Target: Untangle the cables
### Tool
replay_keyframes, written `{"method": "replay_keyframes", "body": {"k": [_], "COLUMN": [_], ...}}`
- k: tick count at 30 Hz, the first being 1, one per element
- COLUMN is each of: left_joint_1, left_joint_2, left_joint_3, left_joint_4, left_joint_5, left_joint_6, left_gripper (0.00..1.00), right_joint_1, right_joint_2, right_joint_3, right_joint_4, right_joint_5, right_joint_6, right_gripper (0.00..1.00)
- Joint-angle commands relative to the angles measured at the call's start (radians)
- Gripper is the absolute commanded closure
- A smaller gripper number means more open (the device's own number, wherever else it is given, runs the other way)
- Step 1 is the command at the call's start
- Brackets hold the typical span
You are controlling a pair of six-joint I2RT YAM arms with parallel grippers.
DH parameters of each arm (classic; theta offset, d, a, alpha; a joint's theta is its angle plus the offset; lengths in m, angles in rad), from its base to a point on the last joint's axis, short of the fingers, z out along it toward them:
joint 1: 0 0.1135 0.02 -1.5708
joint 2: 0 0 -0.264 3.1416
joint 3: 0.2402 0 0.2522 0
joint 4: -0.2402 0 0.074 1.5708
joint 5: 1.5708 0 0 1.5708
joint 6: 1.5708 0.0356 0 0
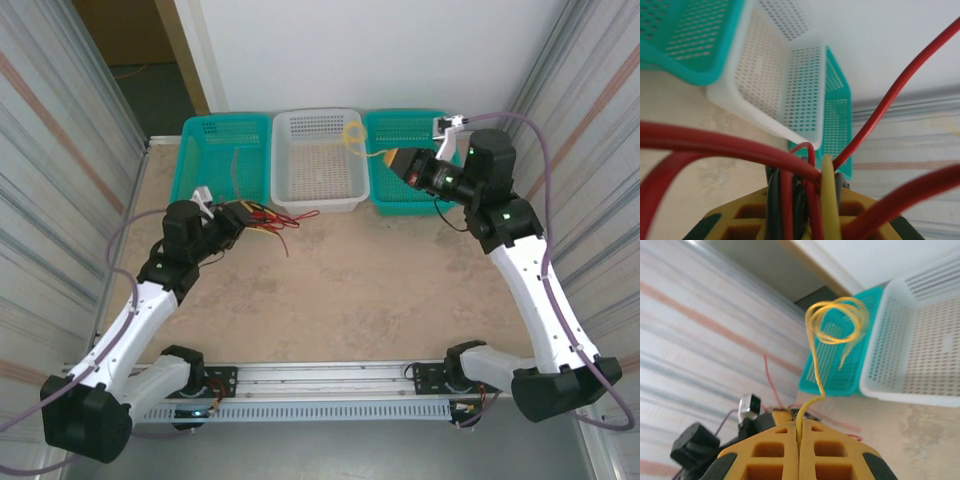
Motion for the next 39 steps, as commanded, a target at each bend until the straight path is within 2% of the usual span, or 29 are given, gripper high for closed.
{"method": "replay_keyframes", "body": {"k": [1, 5, 8, 14, 18, 19, 20, 23, 25, 28, 34, 39], "left_joint_1": [0.020, 0.007, -0.053, -0.197, -0.224, -0.224, -0.224, -0.225, -0.225, -0.214, -0.122, -0.096], "left_joint_2": [-0.037, -0.004, 0.023, 0.113, 0.188, 0.205, 0.225, 0.258, 0.245, 0.204, 0.123, 0.135], "left_joint_3": [-0.006, -0.034, -0.069, -0.060, -0.040, -0.030, -0.016, 0.051, 0.089, 0.147, 0.225, 0.273], "left_joint_4": [-0.086, -0.097, -0.052, 0.011, 0.049, 0.057, 0.060, -0.001, -0.047, -0.126, -0.221, -0.176], "left_joint_5": [-0.005, 0.054, 0.052, 0.007, 0.023, 0.041, 0.064, 0.115, 0.127, 0.137, 0.216, 0.319], "left_joint_6": [0.059, 0.074, 0.057, 0.053, 0.040, 0.037, 0.039, 0.064, 0.095, 0.138, 0.301, 0.388], "left_gripper": [1.00, 1.00, 1.00, 1.00, 1.00, 0.92, 0.73, 0.34, 0.23, 0.14, 0.23, 0.31], "right_joint_1": [-0.080, -0.129, -0.127, -0.094, -0.044, -0.031, -0.016, 0.027, 0.049, 0.077, 0.121, 0.143], "right_joint_2": [-0.037, -0.047, -0.041, -0.043, -0.028, -0.024, -0.019, -0.004, 0.007, 0.025, 0.055, 0.060], "right_joint_3": [0.028, 0.033, 0.023, -0.017, -0.011, -0.010, -0.008, 0.005, 0.016, 0.028, 0.056, 0.067], "right_joint_4": [-0.045, -0.101, -0.131, -0.164, -0.221, -0.232, -0.244, -0.279, -0.292, -0.302, -0.292, -0.248], "right_joint_5": [-0.055, -0.085, -0.096, -0.081, -0.047, -0.040, -0.034, -0.007, 0.003, 0.009, -0.031, -0.100], "right_joint_6": [-0.024, -0.060, -0.072, -0.103, -0.154, -0.164, -0.176, -0.212, -0.229, -0.250, -0.265, -0.243], "right_gripper": [1.00, 1.00, 1.00, 1.00, 1.00, 1.00, 1.00, 1.00, 1.00, 1.00, 1.00, 1.00]}}
